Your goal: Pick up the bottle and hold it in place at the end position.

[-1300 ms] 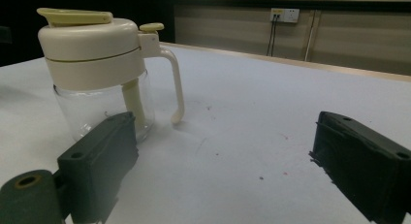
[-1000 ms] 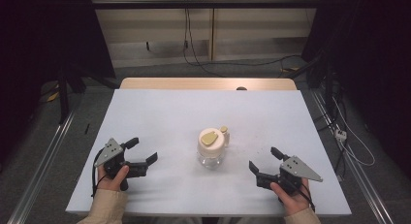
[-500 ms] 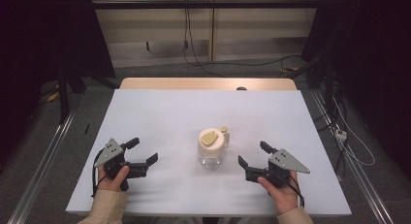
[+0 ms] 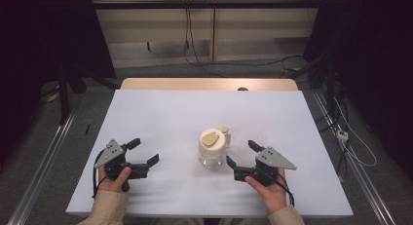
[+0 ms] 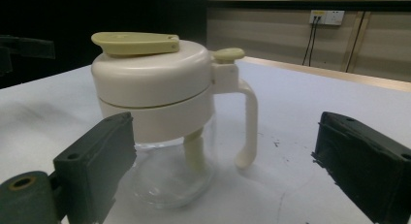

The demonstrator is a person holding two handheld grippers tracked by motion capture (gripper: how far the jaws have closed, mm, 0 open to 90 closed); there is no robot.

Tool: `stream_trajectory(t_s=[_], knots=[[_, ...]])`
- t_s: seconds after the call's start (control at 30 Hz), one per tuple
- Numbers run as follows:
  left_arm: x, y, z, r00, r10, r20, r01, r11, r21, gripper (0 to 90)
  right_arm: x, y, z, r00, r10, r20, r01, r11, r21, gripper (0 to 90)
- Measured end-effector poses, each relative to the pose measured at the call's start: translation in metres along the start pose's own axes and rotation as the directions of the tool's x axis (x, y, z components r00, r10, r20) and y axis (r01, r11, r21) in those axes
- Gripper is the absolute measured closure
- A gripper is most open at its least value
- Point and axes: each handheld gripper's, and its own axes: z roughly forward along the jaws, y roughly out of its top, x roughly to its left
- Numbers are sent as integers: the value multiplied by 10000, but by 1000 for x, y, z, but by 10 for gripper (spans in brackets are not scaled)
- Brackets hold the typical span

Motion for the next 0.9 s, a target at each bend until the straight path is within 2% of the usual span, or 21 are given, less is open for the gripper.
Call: stream_trajectory(t_s=[0.63, 0.9], knots=[[-1, 1, 0, 9999, 119, 83, -119, 9999, -39, 26, 25, 1, 27, 9978, -123, -650, 141, 9995, 277, 74], [-1, 0, -1, 9998, 134, 112, -133, 9999, -40, 25, 29, 0, 35, 9974, -43, -718, 74, 9991, 429, 70]])
